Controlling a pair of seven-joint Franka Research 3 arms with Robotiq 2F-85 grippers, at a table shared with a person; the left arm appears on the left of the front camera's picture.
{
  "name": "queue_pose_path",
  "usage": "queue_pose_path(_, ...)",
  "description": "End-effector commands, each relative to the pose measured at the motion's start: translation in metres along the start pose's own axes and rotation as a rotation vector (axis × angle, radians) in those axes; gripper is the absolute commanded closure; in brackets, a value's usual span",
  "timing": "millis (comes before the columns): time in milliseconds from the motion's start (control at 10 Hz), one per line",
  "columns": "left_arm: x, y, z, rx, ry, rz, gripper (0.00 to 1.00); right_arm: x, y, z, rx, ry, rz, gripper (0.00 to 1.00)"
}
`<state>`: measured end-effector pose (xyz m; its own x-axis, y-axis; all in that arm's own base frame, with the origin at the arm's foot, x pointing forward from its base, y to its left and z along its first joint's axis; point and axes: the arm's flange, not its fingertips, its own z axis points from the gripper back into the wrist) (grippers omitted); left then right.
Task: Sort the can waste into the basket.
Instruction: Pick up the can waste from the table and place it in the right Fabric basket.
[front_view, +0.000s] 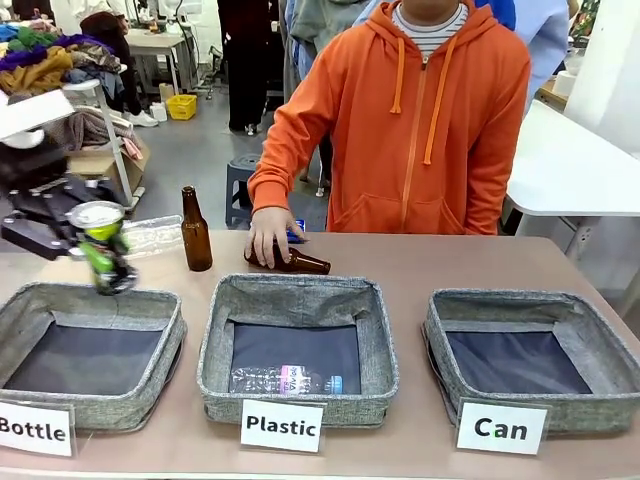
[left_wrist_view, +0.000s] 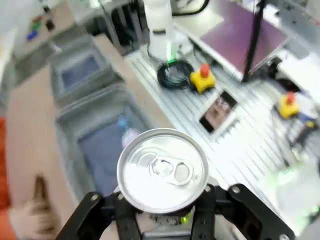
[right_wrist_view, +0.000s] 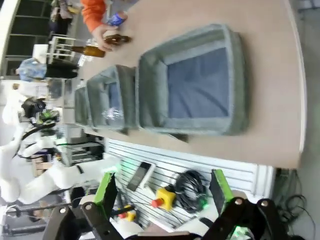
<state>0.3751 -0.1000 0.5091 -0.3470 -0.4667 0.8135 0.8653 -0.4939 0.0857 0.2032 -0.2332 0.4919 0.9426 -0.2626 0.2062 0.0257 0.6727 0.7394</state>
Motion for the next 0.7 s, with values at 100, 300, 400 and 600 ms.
queue_pose_path(100,0.085,0.039,-0.093,0.083,-0.049,-0.031,0.66,-0.006,-0.023,0.017,-0.024,-0.028,-0.005,0.00)
queue_pose_path(300,0.154,0.104,-0.203,0.101,0.016,-0.141,0.66,-0.008,-0.026,0.015,-0.022,-0.023,0.028,0.00)
queue_pose_path(400,0.187,0.140,-0.268,0.117,0.118,-0.177,0.66,-0.009,-0.031,0.020,0.007,-0.031,0.025,0.00)
queue_pose_path(600,0.215,0.218,-0.350,0.060,0.201,-0.113,0.66,-0.013,-0.038,0.028,0.017,-0.091,0.031,0.00)
